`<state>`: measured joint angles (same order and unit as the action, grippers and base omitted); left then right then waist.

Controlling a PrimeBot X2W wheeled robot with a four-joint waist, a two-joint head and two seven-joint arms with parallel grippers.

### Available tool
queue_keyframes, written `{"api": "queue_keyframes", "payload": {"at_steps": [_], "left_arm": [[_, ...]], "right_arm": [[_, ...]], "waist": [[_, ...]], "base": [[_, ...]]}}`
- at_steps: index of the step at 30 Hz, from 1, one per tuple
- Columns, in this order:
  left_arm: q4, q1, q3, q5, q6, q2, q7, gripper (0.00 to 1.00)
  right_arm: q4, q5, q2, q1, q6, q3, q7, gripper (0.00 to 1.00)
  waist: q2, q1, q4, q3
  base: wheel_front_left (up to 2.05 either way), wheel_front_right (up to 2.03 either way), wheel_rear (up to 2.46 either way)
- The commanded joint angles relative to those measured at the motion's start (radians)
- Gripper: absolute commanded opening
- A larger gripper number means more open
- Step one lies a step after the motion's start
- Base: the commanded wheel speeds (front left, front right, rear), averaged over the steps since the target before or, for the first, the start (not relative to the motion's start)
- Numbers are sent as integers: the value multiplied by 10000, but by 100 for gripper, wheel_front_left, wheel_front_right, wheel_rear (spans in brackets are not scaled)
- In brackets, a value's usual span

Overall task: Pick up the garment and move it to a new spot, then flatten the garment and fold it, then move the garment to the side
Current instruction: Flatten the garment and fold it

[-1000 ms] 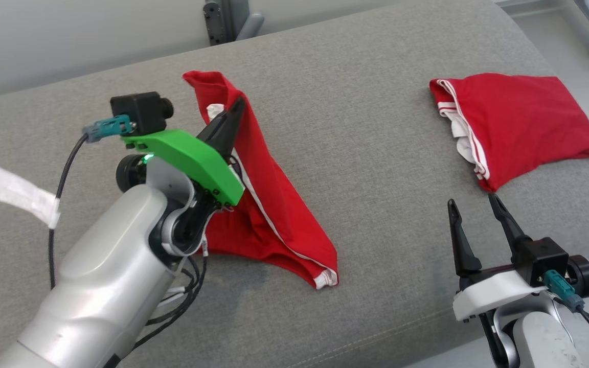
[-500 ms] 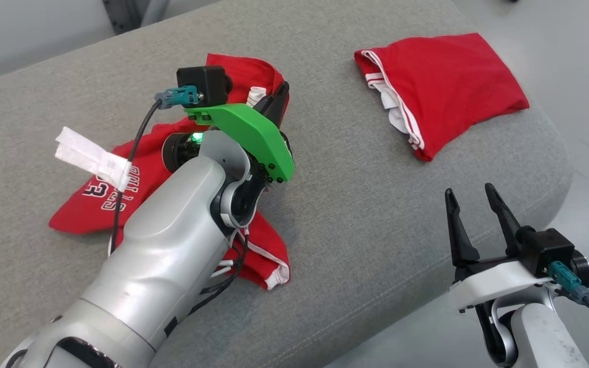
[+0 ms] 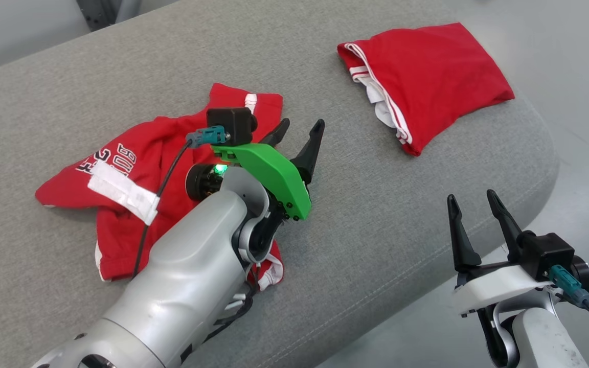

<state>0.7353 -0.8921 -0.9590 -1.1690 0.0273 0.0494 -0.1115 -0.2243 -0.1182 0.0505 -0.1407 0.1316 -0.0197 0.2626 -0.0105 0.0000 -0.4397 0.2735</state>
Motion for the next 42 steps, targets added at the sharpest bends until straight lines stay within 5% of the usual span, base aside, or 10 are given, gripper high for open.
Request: {"api": "queue_keyframes", "payload": {"at_steps": [1, 5, 13, 22, 36, 37, 38, 42], "left_arm": [[-108, 280, -34, 0, 53, 41, -132, 100], [-468, 625, -34, 228, 267, 330, -657, 100], [-1591, 2383, 570, 196, 1209, 2166, -1284, 100], [-2651, 3809, 1279, -54, 1858, 3244, -1458, 100], [-2582, 3954, 959, -626, 1345, 3241, -237, 100], [-2481, 3917, 934, -629, 1246, 3214, -188, 97], [-2398, 3869, 901, -609, 1119, 3213, -161, 0], [-2238, 3575, 764, -235, 871, 3563, -196, 0]], "right_arm": [[17, 71, 3, 69, -19, 32, 30, 100], [48, 179, 8, 134, -19, 185, 30, 100], [54, 588, 14, 363, -19, 479, 30, 100], [86, 906, 9, 399, -19, 582, 30, 100], [96, 973, 11, 129, -19, 487, 30, 100], [98, 981, 9, 115, -19, 501, 30, 100], [98, 983, 11, 107, -19, 514, 30, 100], [92, 967, 8, 175, -19, 556, 30, 100]], "waist": [[105, 0, 469, -249], [105, 0, 975, -416], [105, 0, 1865, -868], [105, 0, 2349, -956], [105, 0, 2330, -585], [105, 0, 2302, -570], [105, 0, 2277, -561], [105, 0, 2210, -606]], "base": [[0, 0, 0], [0, 0, 0], [0, 0, 0], [0, 0, 0], [0, 0, 0], [0, 0, 0], [0, 0, 0], [0, 0, 0]]}}
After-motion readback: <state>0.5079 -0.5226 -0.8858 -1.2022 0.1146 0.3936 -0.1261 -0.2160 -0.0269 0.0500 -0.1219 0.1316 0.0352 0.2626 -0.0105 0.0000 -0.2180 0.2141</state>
